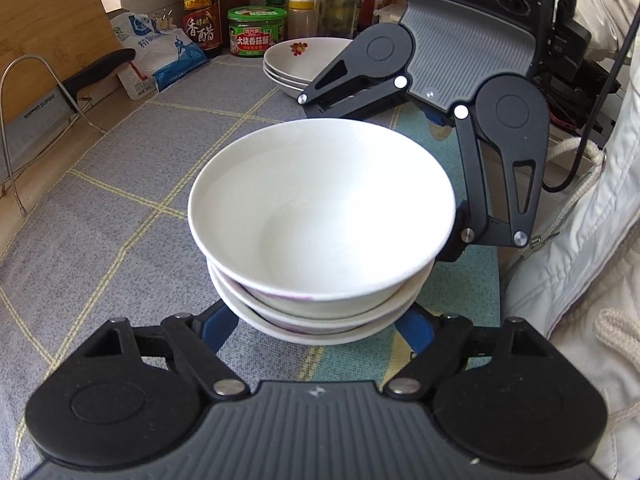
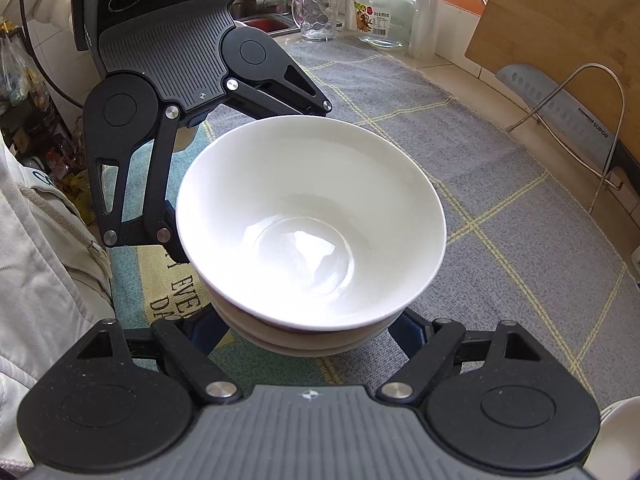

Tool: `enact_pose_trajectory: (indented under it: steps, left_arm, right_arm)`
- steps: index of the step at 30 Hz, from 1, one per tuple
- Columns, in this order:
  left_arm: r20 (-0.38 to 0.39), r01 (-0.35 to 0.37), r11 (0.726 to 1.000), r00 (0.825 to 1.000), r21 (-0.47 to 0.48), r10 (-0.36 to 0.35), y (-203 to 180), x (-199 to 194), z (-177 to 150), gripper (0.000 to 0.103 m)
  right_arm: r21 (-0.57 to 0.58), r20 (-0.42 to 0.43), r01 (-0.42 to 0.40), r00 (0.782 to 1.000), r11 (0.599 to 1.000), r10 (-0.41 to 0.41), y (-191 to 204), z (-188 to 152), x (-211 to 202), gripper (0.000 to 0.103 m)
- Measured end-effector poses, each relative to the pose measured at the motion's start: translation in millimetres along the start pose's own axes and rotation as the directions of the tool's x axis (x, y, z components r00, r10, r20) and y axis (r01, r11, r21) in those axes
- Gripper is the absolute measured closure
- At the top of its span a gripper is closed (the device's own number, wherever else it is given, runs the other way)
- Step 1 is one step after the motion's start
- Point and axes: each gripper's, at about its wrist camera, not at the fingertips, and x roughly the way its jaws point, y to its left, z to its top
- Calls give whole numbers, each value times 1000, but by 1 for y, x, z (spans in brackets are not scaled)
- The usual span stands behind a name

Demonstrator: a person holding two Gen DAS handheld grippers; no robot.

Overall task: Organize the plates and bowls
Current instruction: 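Carry the bowl stack with the left tool over the fruit-print plates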

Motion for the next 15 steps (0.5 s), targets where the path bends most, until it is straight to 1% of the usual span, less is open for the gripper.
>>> enact_pose_trajectory:
  steps: [15]
  left_arm:
    - [-9, -12, 1000, 1000, 2, 12, -2, 1, 1, 20]
  right_arm:
    - [12, -13, 15, 1000, 1000, -15, 3, 2, -5, 15]
